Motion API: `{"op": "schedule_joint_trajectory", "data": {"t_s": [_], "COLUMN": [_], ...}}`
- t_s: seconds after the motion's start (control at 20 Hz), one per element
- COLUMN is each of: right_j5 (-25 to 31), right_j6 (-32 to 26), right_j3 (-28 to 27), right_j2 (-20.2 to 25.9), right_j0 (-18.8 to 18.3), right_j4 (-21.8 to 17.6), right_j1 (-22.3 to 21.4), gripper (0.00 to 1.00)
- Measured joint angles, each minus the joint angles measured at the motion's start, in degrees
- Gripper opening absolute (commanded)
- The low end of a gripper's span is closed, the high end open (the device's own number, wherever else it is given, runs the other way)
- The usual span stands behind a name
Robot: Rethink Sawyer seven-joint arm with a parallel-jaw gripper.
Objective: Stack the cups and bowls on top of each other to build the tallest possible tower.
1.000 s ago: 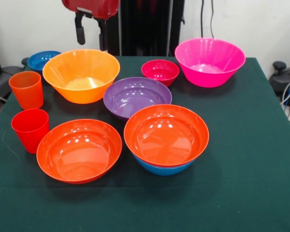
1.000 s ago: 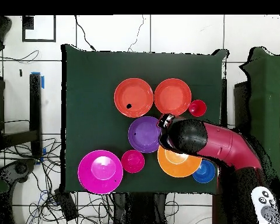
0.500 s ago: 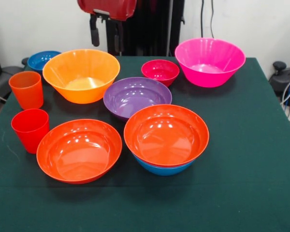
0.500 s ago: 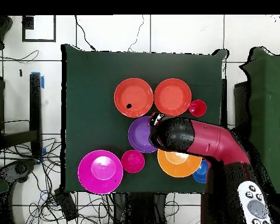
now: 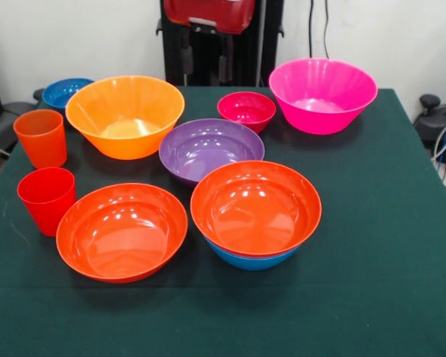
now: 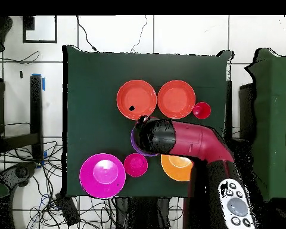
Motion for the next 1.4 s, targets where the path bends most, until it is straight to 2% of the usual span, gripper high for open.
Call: {"op": "schedule_joint_trajectory", "data": {"t_s": [0.7,1.4], "right_j5": [0.0,-0.1], "right_j6": [5.7,10.1], "right_j3": [0.1,-0.1], "right_j2": [-4.1,-6.8], "right_j0": [9.5,14.3], "right_j4": [6.6,10.8], "right_j1": [0.5,4.8], "gripper": [1.0,1.0]}}
